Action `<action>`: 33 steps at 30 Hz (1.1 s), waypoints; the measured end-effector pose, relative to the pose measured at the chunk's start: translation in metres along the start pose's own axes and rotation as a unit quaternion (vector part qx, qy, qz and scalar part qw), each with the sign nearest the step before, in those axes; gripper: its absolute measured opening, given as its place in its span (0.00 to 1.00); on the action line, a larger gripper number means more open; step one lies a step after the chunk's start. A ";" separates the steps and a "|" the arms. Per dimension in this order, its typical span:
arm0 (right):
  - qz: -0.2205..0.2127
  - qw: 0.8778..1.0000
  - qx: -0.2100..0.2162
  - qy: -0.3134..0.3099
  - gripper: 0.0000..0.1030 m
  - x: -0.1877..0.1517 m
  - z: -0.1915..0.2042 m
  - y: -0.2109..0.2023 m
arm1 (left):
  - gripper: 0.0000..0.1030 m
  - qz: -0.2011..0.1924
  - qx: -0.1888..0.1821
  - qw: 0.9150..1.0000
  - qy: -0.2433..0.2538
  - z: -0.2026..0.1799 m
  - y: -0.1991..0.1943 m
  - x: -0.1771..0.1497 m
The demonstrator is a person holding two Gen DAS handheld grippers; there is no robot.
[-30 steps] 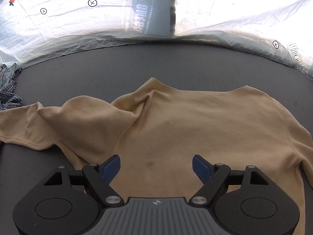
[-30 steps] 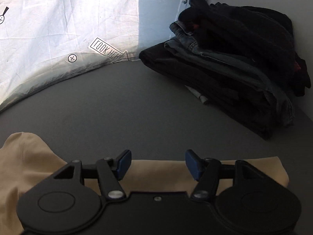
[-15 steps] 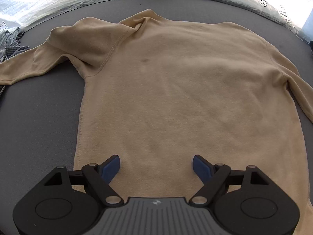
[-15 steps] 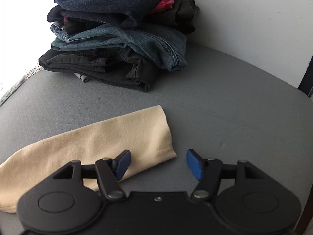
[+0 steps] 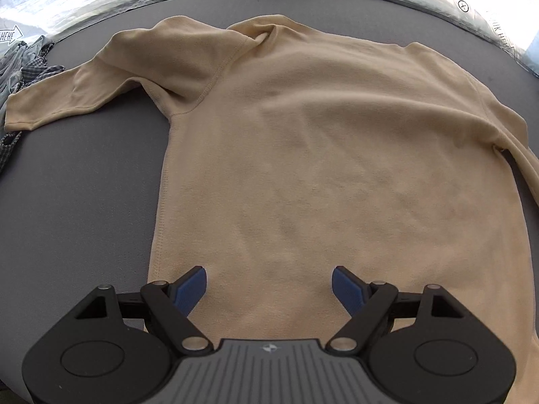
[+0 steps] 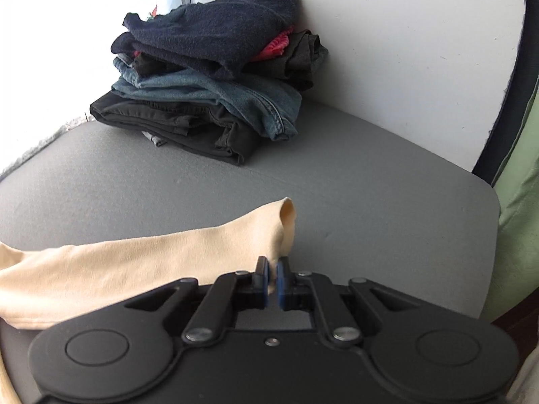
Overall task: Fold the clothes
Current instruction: 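Grasp the sleeve cuff with the right tool and lay it straight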
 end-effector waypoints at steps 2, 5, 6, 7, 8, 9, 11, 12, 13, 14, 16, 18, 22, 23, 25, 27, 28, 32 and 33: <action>0.031 0.999 -0.008 0.002 0.06 -0.013 0.000 0.009 | 0.80 0.003 -0.005 1.000 -0.007 0.006 0.001 -0.001; 0.027 0.999 -0.031 -0.021 0.20 -0.019 0.006 0.006 | 0.80 -0.006 -0.009 1.000 -0.016 0.017 -0.003 -0.003; 0.025 0.999 -0.037 -0.027 0.31 -0.019 0.009 0.005 | 0.80 -0.011 -0.009 1.000 -0.021 0.022 -0.006 -0.005; 0.019 0.999 -0.035 -0.026 0.36 -0.018 0.010 0.001 | 0.80 -0.016 -0.008 0.999 -0.027 0.028 -0.009 -0.006; 0.012 0.999 -0.030 -0.023 0.44 -0.016 0.011 -0.004 | 0.80 -0.021 -0.009 0.999 -0.034 0.035 -0.012 -0.007; 0.005 0.999 -0.029 -0.024 0.49 -0.015 0.014 -0.011 | 0.80 -0.026 -0.010 0.999 -0.041 0.042 -0.015 -0.009; -0.002 0.999 -0.024 -0.031 0.63 -0.014 0.022 -0.022 | 0.81 -0.039 -0.012 0.998 -0.054 0.060 -0.022 -0.012; -0.005 0.999 -0.018 -0.033 0.79 -0.014 0.028 -0.028 | 0.83 -0.047 -0.014 0.997 -0.061 0.069 -0.027 -0.013; -0.006 0.999 -0.005 -0.035 0.85 -0.015 0.036 -0.035 | 0.87 -0.055 -0.015 0.996 -0.067 0.079 -0.031 -0.015; -0.004 0.999 0.014 -0.038 0.91 -0.018 0.046 -0.042 | 0.89 -0.061 -0.011 0.995 -0.074 0.089 -0.035 -0.015; -0.001 0.997 0.056 -0.053 0.96 -0.025 0.072 -0.059 | 0.90 -0.068 0.000 0.994 -0.091 0.113 -0.041 -0.016; -0.006 0.992 0.102 -0.077 0.99 -0.034 0.103 -0.077 | 0.90 -0.074 0.007 0.990 -0.119 0.144 -0.049 -0.016; -0.023 0.974 0.182 -0.131 1.00 -0.052 0.168 -0.111 | 0.92 -0.084 0.017 0.983 -0.165 0.200 -0.056 -0.010; -0.024 0.968 0.201 -0.145 1.00 -0.057 0.188 -0.120 | 0.92 -0.087 0.021 0.981 -0.172 0.213 -0.056 -0.007; -0.022 0.959 0.231 -0.164 1.00 -0.068 0.223 -0.132 | 0.92 -0.095 0.029 0.978 -0.182 0.240 -0.058 -0.001; -0.021 0.950 0.253 -0.182 1.00 -0.080 0.255 -0.141 | 0.92 -0.112 0.040 0.976 -0.180 0.264 -0.059 0.009; -0.023 0.947 0.258 -0.192 1.00 -0.087 0.269 -0.144 | 0.92 -0.120 0.046 0.975 -0.179 0.276 -0.060 0.014; -0.028 0.932 0.276 -0.232 1.00 -0.117 0.327 -0.153 | 0.92 -0.151 0.057 0.971 -0.176 0.323 -0.057 0.045; -0.030 0.928 0.281 -0.242 1.00 -0.124 0.341 -0.155 | 0.92 -0.158 0.060 0.970 -0.176 0.336 -0.055 0.055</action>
Point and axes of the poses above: each gripper's, at about its wrist camera, not at the fingertips, and y roughly the way its jaws point, z to its left, x to its top, the point moved 3 cm from there along y, roughly the way its jaws point, and after that the axes turned 3 degrees about -x, right-handed, at the moved point
